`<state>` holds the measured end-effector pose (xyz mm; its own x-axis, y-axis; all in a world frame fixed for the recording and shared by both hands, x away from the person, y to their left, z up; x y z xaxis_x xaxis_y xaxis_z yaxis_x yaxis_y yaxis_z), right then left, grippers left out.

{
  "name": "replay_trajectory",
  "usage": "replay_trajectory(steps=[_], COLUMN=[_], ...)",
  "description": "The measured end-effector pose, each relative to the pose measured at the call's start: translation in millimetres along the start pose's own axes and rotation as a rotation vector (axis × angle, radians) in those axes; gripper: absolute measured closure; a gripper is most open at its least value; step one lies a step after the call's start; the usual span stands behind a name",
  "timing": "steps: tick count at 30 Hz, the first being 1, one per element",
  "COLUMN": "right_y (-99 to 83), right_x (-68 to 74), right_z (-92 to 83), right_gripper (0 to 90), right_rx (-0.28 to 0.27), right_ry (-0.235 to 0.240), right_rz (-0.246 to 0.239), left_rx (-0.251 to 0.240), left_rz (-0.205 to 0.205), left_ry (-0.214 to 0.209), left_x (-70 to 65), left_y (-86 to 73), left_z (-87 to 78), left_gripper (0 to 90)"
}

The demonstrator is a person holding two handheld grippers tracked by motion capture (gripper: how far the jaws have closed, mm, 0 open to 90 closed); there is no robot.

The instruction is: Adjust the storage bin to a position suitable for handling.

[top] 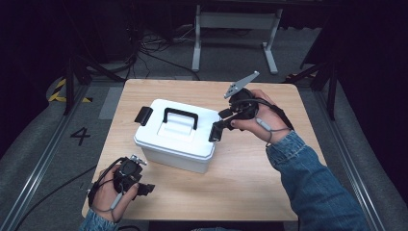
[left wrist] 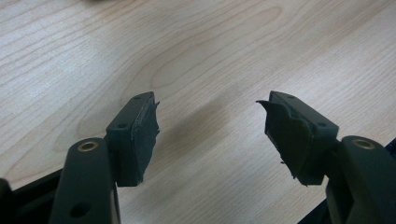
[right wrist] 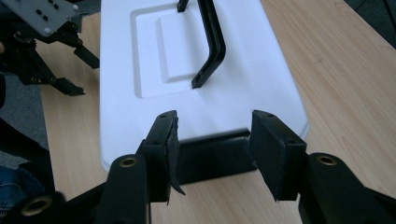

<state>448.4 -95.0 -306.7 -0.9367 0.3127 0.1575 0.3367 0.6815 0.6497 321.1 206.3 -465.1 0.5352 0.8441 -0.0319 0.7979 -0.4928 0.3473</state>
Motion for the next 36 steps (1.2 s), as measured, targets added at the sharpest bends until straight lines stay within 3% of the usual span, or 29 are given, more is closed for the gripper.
replay_trajectory(steps=[7,16,22,32,34,36], right_y=[15.8,29.0,35.8,44.0,44.7,45.3], right_x=[-7.8,-17.5,-21.7,-20.0,-19.6,-18.4], right_z=[18.6,45.3,65.3,90.9,93.0,92.7], right_gripper=[50.9,47.8,48.2,55.3,60.5,71.3], right_rx=[-0.009,-0.002,0.014,0.034,0.040,0.054], right_ry=[0.019,0.050,0.069,0.095,0.091,0.086], right_rz=[0.003,0.018,0.029,0.008,0.000,-0.005], left_rx=[0.005,-0.007,-0.024,-0.021,-0.020,-0.018], left_rz=[0.008,0.007,0.018,0.023,0.024,0.026], left_ry=[0.000,0.038,0.050,0.049,0.048,0.049], left_x=[-0.8,0.0,-0.3,-0.7,-0.7,-0.7], left_y=[0.3,-1.2,-1.0,-1.2,-1.2,-1.2], left_z=[2.6,6.2,8.3,9.0,9.0,9.2], left_gripper=[32.6,25.1,25.5,24.9,24.9,24.9])
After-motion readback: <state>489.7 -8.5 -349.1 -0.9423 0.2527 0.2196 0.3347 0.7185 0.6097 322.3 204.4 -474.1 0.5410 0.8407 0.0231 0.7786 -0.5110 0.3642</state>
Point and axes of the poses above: each handheld gripper's, and its own axes: z roughly forward along the jaws, y roughly out of its top, x roughly to its left, the point moved 4 cm from there along z, roughly forward along the jaws, and after that the axes turned 8 degrees about y, right-handed, at the moved point
